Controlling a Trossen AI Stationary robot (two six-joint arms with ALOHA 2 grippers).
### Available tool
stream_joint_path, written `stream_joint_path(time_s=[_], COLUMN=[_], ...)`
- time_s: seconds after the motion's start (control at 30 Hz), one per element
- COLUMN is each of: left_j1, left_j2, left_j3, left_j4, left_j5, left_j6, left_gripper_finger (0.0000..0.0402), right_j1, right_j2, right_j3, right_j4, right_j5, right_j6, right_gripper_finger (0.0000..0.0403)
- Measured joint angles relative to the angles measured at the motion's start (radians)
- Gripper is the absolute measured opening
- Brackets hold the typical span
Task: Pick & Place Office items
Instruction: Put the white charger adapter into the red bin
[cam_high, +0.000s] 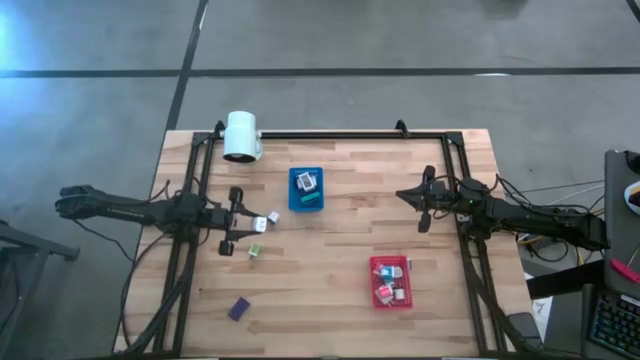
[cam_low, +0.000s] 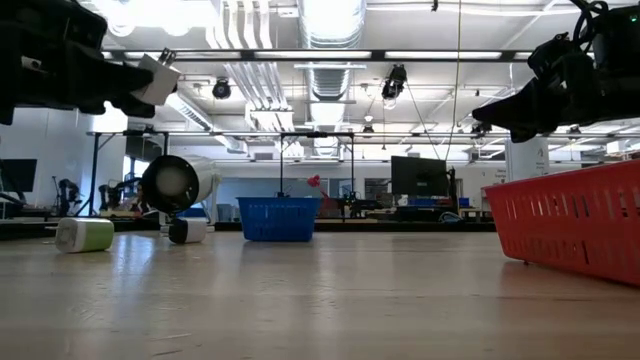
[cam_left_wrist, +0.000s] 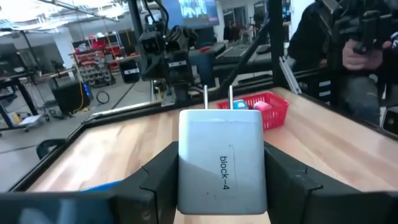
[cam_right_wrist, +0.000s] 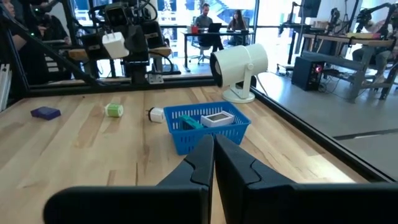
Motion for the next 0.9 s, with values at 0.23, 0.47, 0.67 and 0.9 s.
stream_joint_path(time_s=[0.23, 0.47, 0.67, 0.9], left_j1=[0.000, 0.000, 0.000, 0.000], left_j2=[0.000, 0.000, -0.007, -0.007], left_j3=[0.000, 0.000, 0.000, 0.001], left_j4=[-0.006, -0.006, 0.002, 0.095], left_j5=[0.000, 0.009, 0.034, 0.034], left_j6=[0.003, 0.018, 0.025, -0.058], left_gripper_finger=[0.0176, 0.0176, 0.0176, 0.0176], right_j1=[0.000, 0.000, 0.000, 0.000], right_j2=[0.000, 0.000, 0.000, 0.000], right_j3=[0.000, 0.000, 0.000, 0.000], right_j4=[0.000, 0.000, -0.001, -0.002], right_j5=[0.000, 0.000, 0.000, 0.001], right_j6=[-0.001, -0.004, -0.005, -0.005], right_gripper_finger=[0.0008, 0.0008, 0.0008, 0.0008])
